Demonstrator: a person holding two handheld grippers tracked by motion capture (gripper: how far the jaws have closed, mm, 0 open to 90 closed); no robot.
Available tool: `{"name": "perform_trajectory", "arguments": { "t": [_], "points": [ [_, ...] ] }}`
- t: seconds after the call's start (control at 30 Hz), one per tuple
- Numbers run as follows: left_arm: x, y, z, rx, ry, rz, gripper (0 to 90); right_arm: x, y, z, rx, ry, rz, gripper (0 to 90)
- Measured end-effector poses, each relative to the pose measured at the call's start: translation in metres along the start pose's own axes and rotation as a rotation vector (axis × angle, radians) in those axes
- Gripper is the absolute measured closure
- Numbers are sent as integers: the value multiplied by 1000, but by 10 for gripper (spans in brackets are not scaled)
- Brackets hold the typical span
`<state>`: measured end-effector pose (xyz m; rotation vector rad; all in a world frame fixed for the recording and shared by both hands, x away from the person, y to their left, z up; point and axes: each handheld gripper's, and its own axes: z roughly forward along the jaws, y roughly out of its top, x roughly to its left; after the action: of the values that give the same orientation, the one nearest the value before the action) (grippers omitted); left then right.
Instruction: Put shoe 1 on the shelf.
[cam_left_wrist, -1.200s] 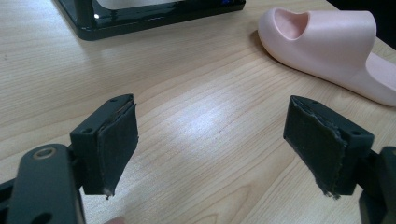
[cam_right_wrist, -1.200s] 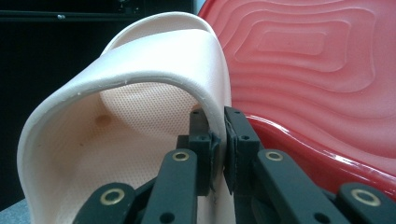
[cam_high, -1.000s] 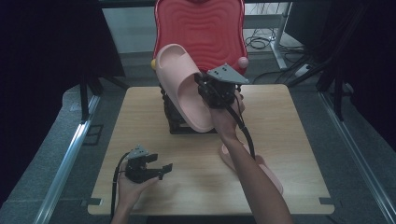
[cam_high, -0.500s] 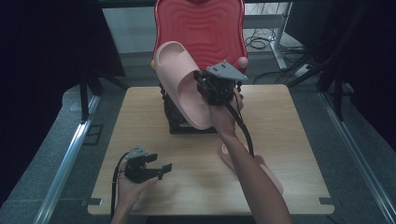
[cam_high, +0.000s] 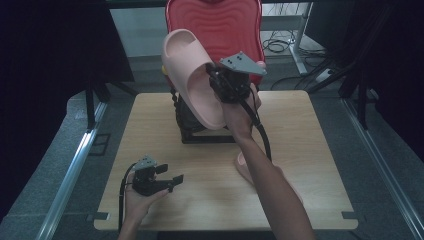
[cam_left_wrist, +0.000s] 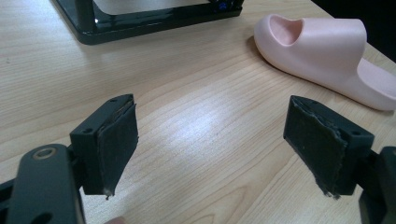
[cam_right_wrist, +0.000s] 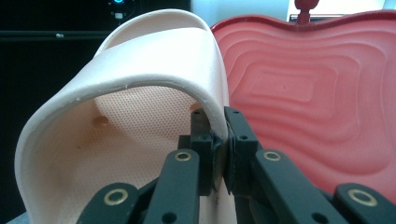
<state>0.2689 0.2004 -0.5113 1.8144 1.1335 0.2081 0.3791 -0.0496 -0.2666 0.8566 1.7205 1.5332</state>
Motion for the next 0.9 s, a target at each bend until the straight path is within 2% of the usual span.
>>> {"name": "perform_trajectory", "arguments": {
  "t": [0.07, 0.2, 0.53, 0.9],
  "points": [
    [0, 0, -1, -4, -1, -2, 178, -1, 5, 5, 5, -8, 16, 841],
    [1, 1, -3, -8, -3, -2, 178, -6, 13, 15, 11, -32, 17, 841],
    [3, 1, -8, -37, -1, -12, 178, -22, 26, 55, 36, -107, 57, 841],
    [1, 0, -3, -23, -14, -1, 178, -32, 51, 97, 59, -179, 75, 840]
  ]
}}
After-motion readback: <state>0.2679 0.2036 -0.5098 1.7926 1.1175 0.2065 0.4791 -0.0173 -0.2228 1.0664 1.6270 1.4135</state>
